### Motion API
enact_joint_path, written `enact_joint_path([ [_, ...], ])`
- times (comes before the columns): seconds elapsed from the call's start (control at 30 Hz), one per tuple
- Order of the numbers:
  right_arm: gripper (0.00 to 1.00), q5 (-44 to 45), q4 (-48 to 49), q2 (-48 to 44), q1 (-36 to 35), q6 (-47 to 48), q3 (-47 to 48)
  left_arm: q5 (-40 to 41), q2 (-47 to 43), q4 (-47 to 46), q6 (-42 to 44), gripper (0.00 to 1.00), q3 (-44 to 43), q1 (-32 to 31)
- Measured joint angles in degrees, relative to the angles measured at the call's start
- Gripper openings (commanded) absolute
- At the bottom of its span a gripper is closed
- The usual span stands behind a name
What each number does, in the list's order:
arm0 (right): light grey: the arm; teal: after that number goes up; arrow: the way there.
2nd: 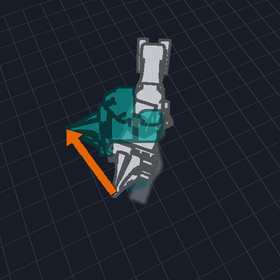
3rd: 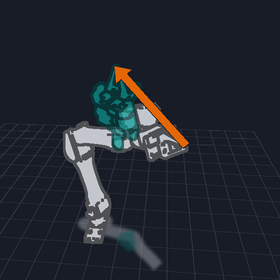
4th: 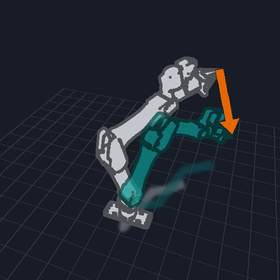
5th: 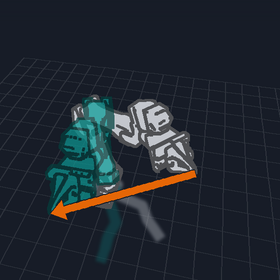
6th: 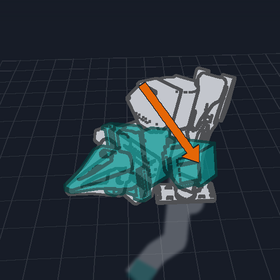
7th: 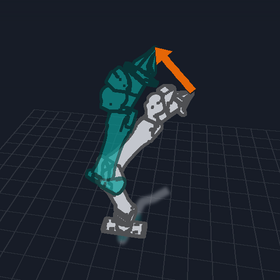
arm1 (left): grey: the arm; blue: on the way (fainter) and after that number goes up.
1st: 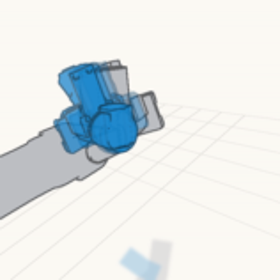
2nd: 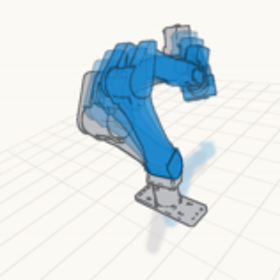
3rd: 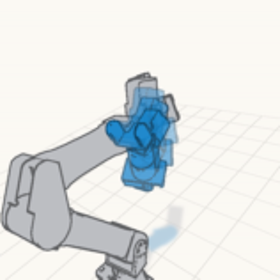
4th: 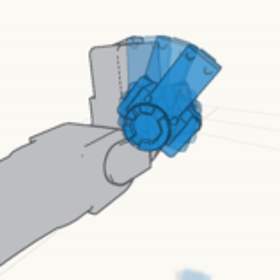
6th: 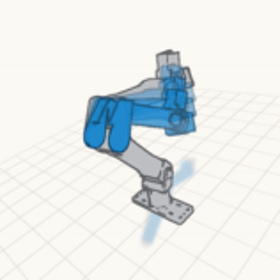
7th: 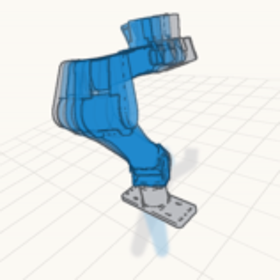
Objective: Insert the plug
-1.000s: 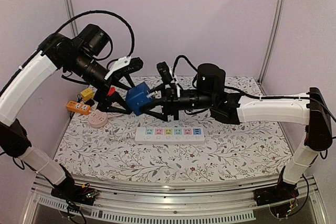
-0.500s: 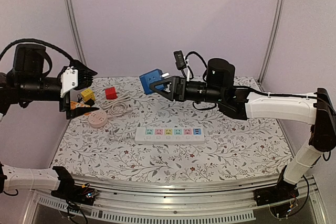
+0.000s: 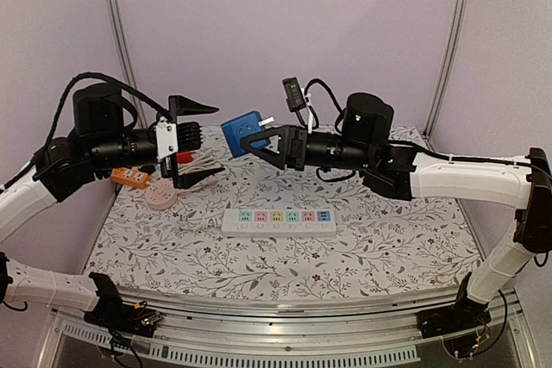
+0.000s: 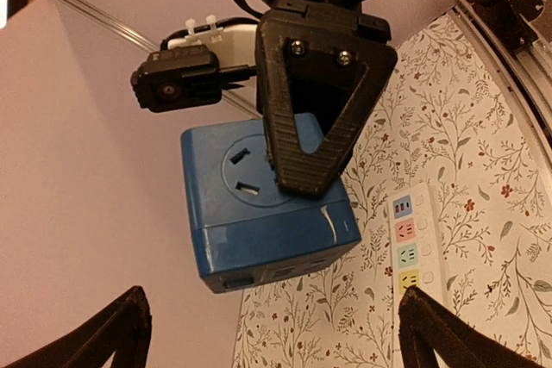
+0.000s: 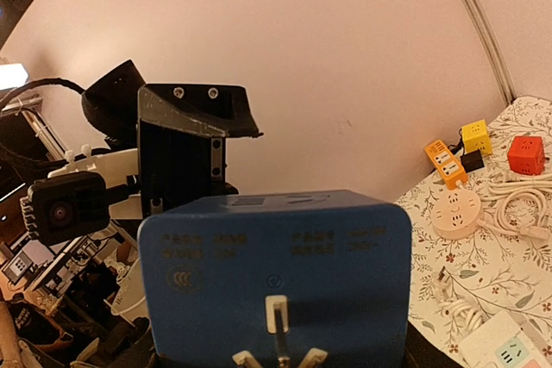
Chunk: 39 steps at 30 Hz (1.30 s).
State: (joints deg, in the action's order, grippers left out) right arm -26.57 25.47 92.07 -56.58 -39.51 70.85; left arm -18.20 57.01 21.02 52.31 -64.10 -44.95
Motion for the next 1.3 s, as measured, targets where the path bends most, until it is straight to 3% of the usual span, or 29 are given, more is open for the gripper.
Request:
enact_joint_path([
  [0.27,0.0,-4.2,0.7,-0.5,-0.2,2.5,0.0,-0.5,3.8,-9.3,-0.4,0.99,0.9,-0.2],
  [0.53,0.0,-5.2,1.1,-0.7,-0.2,4.6,0.0,-0.9,5.5,-10.7,-2.5,1.0,0.9,-0.3],
  [0.67,0.0,-3.9,1.6,-2.7,-0.5,9.7,-2.1,-2.2,5.9,-4.8,-12.5,1.0,-2.4,-0.2],
  [0.9,0.0,-4.7,2.5,-8.0,-2.2,25.0,-5.3,-13.1,5.1,-0.3,-31.9,0.99,-7.1,0.1],
  [1.3,0.0,-5.5,3.1,-8.3,-3.5,38.4,-5.8,-16.7,5.7,2.0,-41.1,0.89,-8.3,-2.1],
])
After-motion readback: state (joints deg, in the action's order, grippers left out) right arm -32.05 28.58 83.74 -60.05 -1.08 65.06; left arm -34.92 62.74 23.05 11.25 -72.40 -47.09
